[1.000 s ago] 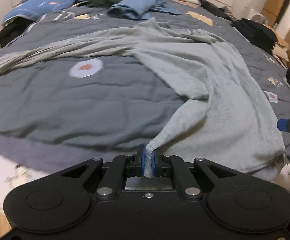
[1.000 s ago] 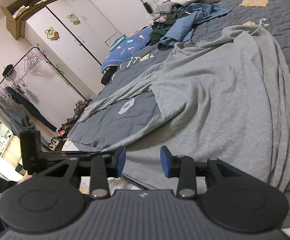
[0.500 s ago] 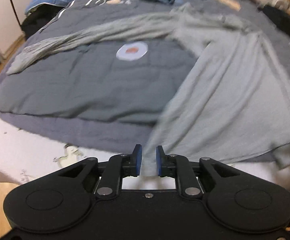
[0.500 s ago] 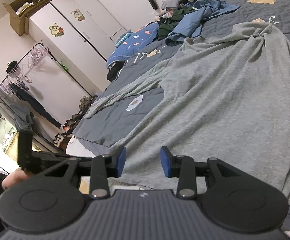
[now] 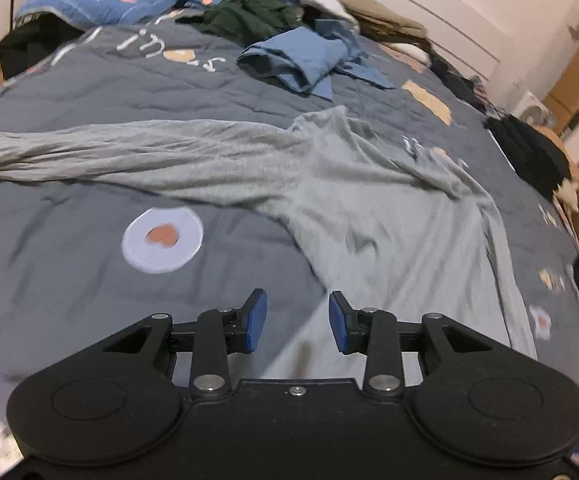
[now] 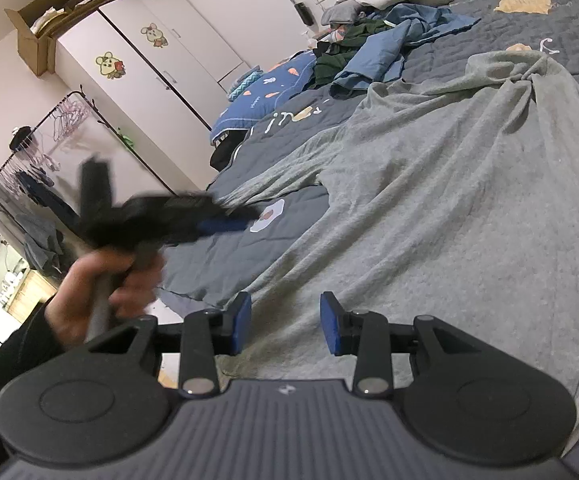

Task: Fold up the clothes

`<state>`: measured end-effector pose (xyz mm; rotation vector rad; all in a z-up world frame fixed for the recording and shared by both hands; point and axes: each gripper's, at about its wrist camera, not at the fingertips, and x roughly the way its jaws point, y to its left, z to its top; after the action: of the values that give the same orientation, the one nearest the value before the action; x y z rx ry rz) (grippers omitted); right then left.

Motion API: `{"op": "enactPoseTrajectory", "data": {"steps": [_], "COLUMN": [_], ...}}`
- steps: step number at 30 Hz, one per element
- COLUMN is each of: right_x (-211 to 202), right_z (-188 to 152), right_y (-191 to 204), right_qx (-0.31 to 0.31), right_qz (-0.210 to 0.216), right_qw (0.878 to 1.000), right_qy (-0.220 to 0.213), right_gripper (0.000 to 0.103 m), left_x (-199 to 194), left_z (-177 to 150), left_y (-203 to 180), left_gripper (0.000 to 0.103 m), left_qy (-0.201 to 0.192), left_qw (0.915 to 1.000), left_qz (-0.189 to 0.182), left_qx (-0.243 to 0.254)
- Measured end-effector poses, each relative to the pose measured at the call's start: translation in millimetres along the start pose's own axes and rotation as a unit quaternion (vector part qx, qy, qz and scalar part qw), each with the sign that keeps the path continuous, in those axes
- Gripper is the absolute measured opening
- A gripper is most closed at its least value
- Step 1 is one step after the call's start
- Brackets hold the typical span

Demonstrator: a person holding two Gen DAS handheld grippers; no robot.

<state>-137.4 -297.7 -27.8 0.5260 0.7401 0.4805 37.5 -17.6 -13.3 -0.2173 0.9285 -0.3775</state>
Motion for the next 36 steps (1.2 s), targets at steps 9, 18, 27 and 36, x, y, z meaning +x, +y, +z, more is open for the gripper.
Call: {"op": "enactPoseTrajectory", "data": {"steps": [9,18,27,36], "right_x": [15.3,26.5,25.0,21.1], "right_z": [7.7,17.3,18.3,16.9], "right_y": [-9.4,-27.7,-34.2,-36.4], "right_qx": [0.006,0.040,0.067,0.064], "right_qz": [-0.002,-0.009,-0.015,-0.018], "right_qw": [1.000,0.999,0.995,0.995], "right_qy": [-0.001,-0.035,-0.069,-0.073], "right_gripper": [0.037,0.037,0.037,0.037], "left_x": [81.4,115.7,108.4,84.1], "left_z": [39.2,42.7,64.5,104.5], "left_y": [25.3,21.7,33.5,48.8], "left_gripper": [0.043,0.042,0.007,0.006], "left_qy": [0.009,0.015,-0.049,-0.181], "left_qw": [0.9939,0.9937,0.9935,0.9770], "left_qz": [-0.038,-0.043,-0.016,0.045], "left_qx": [-0.103,-0.103,-0.102,-0.104]}}
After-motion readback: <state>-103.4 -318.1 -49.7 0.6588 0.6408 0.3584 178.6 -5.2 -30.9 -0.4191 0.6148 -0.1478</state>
